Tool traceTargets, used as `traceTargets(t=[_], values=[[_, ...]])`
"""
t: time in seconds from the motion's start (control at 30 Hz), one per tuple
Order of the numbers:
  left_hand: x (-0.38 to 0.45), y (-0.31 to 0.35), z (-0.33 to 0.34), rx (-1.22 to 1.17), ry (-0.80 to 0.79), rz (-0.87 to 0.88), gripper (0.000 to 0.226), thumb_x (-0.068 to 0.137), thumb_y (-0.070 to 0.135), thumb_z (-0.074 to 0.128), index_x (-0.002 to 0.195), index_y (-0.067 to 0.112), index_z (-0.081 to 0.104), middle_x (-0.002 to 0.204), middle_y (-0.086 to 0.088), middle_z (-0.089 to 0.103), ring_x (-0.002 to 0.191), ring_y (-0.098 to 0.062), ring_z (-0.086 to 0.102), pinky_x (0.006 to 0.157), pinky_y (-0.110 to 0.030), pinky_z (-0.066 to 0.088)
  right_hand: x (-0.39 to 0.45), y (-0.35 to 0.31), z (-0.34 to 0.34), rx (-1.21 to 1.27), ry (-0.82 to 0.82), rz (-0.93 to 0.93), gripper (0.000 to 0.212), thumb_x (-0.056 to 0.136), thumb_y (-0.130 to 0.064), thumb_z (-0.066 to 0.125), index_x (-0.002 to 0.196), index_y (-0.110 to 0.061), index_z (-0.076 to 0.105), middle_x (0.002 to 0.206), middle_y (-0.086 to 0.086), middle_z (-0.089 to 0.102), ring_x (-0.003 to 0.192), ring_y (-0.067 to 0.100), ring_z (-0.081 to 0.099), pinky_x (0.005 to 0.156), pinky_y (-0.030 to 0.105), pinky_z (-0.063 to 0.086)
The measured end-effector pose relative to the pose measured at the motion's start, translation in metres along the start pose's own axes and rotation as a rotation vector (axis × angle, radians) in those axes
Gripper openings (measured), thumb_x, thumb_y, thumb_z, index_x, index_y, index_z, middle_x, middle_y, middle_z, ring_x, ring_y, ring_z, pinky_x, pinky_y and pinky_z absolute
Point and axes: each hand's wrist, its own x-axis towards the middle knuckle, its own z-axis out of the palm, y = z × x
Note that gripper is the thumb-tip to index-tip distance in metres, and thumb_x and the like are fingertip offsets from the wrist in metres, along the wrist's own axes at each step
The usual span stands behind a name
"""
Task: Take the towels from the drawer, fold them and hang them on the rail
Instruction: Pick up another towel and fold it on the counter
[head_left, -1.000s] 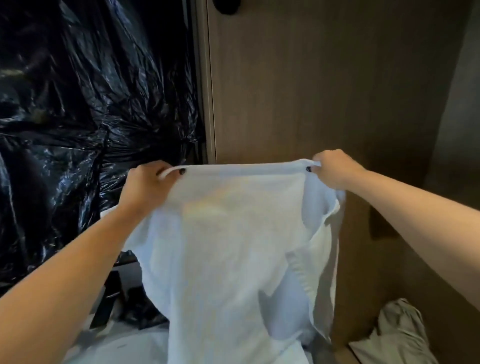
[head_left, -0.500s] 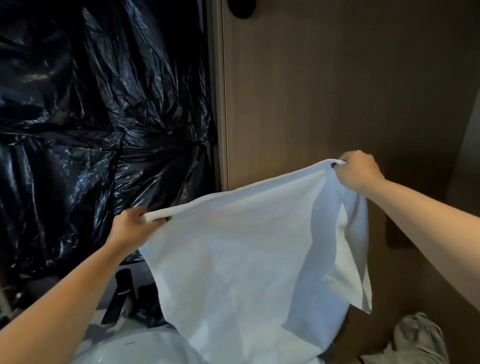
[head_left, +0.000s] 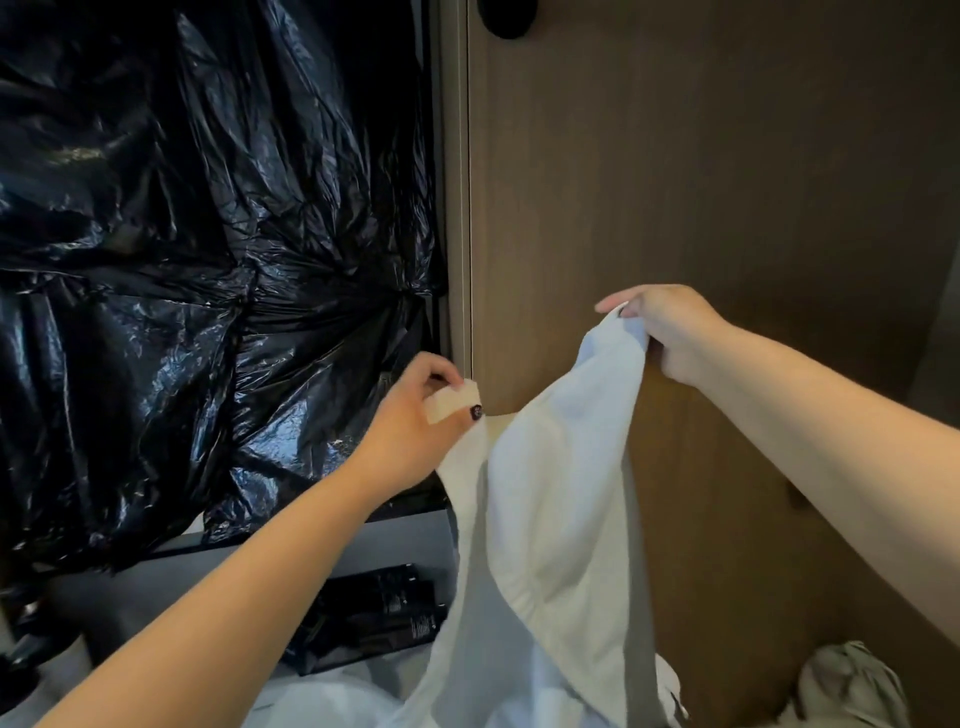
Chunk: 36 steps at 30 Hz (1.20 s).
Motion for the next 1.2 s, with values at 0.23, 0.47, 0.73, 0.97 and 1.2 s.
traceTargets(t=[0.23,0.47,0.73,0.97,1.2], values=[[-0.009,-0.013,-0.003,0.066,-0.309,-0.122,0.047,0.087,-0.011,0.047,0.081,0.025,0.076,0.101,0.006,0.069,0.093,0.001,0.063,0.081,-0.012,0.045,-0.008,0.002,0.006,0.013,0.015,0.031,0.038,0.096,0.001,0.039,0.086,-0.011,0.074,0.096,0.003,0.057,0.087,0.017,0.056,0.072,0.028,0.052],[-0.022,-0.015,0.005,-0.158,-0.404,-0.21,0.054,0.079,0.049,0.076,0.086,-0.004,0.069,0.084,-0.008,0.063,0.078,-0.021,0.058,0.078,-0.027,0.048,-0.017,0.003,0.007,0.093,0.108,0.088,0.036,0.094,0.005,0.034,0.102,-0.002,0.068,0.087,0.011,0.057,0.075,0.021,0.06,0.049,0.023,0.052],[-0.012,-0.008,0.003,0.184,-0.117,-0.049,0.026,0.075,0.027,0.08,0.061,0.013,0.063,0.07,-0.006,0.067,0.062,-0.013,0.059,0.061,-0.031,0.049,-0.024,0.007,-0.014,-0.241,-0.028,0.012,0.024,0.089,0.003,0.051,0.082,-0.006,0.071,0.087,0.014,0.067,0.07,0.023,0.067,0.044,0.021,0.051],[0.017,-0.001,0.018,-0.157,0.08,-0.261,0.03,0.077,0.023,0.079,0.073,-0.002,0.063,0.063,-0.003,0.058,0.06,-0.013,0.053,0.058,-0.025,0.045,-0.046,0.016,-0.042,-0.721,-0.413,-0.042,0.026,0.094,-0.012,0.052,0.082,-0.018,0.074,0.072,0.015,0.072,0.055,0.025,0.068,0.048,0.027,0.056],[0.026,0.017,0.043,-0.637,0.055,-0.414,0.033,0.075,0.016,0.084,0.096,-0.006,0.071,0.092,-0.021,0.075,0.077,-0.027,0.072,0.07,-0.033,0.06,-0.077,0.018,-0.058,-1.091,-0.633,-0.024,0.018,0.1,-0.038,0.047,0.11,-0.029,0.06,0.085,-0.002,0.073,0.08,0.02,0.072,0.075,0.031,0.06]])
